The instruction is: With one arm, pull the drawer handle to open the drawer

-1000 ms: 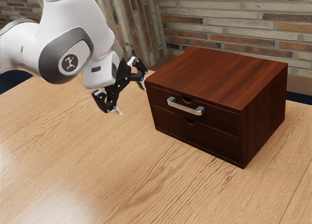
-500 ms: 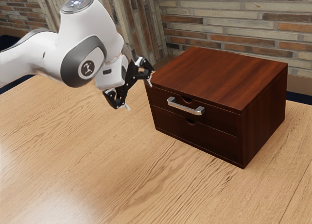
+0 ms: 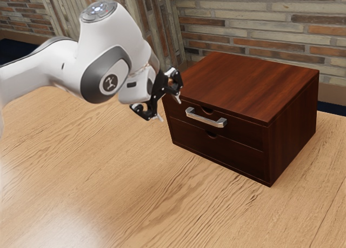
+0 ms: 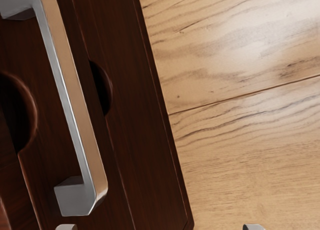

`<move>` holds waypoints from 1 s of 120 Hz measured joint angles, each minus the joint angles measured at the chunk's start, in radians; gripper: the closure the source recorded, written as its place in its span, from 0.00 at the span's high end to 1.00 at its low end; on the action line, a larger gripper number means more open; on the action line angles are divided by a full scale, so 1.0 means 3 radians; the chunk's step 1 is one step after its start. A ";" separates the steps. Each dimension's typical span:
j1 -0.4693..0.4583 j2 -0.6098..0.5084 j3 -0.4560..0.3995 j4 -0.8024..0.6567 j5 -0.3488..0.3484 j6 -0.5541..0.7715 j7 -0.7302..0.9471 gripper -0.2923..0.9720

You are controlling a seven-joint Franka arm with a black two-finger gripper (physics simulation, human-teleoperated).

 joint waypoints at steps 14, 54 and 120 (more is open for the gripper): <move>-0.0023 -0.0001 0.0016 -0.0013 0.0002 0.0011 0.0016 0.53; 0.0174 0.0063 0.0029 -0.0022 -0.0005 0.0058 0.0049 0.51; 0.0127 0.0232 -0.0069 0.0009 -0.0074 0.0283 0.0077 0.49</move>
